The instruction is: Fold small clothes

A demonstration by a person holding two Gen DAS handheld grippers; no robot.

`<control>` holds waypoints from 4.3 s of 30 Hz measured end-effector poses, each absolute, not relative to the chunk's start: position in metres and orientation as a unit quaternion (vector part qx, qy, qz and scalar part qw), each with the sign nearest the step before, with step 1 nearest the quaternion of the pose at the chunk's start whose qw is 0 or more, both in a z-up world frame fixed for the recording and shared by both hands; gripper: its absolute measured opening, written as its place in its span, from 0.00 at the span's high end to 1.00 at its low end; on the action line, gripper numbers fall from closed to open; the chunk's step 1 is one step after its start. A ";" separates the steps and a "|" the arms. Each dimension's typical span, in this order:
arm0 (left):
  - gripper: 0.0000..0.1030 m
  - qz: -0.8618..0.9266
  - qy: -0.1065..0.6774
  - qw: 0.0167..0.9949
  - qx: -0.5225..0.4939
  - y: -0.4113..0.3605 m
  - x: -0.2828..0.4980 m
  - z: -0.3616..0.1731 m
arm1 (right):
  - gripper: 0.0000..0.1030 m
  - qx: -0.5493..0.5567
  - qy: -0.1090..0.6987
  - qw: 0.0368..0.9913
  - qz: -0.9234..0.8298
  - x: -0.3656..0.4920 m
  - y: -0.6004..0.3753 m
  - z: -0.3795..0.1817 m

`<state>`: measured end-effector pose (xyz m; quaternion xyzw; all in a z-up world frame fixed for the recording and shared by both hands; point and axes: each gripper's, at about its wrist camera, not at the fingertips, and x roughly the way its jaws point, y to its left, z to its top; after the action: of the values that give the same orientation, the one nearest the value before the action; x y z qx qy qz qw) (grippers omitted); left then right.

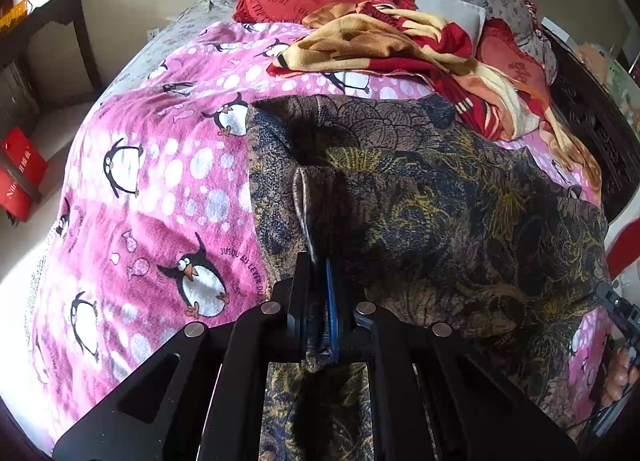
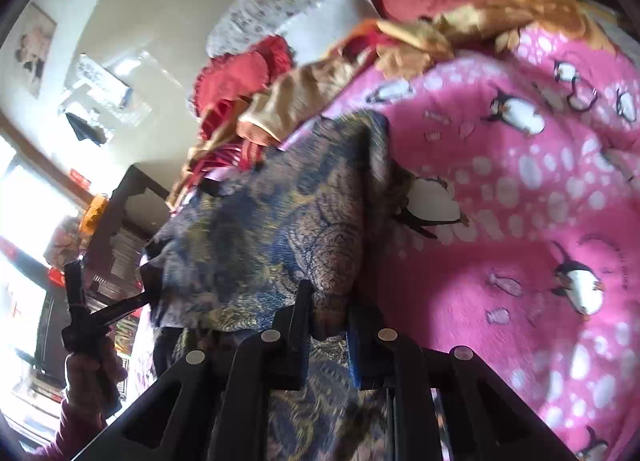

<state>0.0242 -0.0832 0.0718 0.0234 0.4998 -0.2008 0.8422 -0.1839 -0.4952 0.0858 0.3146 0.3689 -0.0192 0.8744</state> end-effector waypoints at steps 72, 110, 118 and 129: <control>0.29 -0.252 0.511 0.820 -0.055 -0.106 0.015 0.042 | 0.37 0.306 0.402 0.860 -0.078 -0.177 -0.498 0.060; 0.45 -0.237 0.555 0.797 0.003 0.015 -0.137 0.046 | 0.31 0.237 0.480 0.843 0.051 -0.334 -0.410 0.063; 0.45 -0.240 0.555 0.796 -0.018 0.045 -0.170 0.062 | 0.73 0.163 0.513 0.842 0.031 -0.341 -0.394 0.033; 0.45 -0.235 0.558 0.795 -0.026 0.073 -0.202 0.061 | 0.96 0.182 0.460 0.869 0.007 -0.432 -0.383 0.072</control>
<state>-0.2017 0.0728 0.0613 -0.0255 0.5583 -0.2352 0.7952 -0.4317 -0.3835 0.0724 0.1816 0.4596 0.0072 0.8693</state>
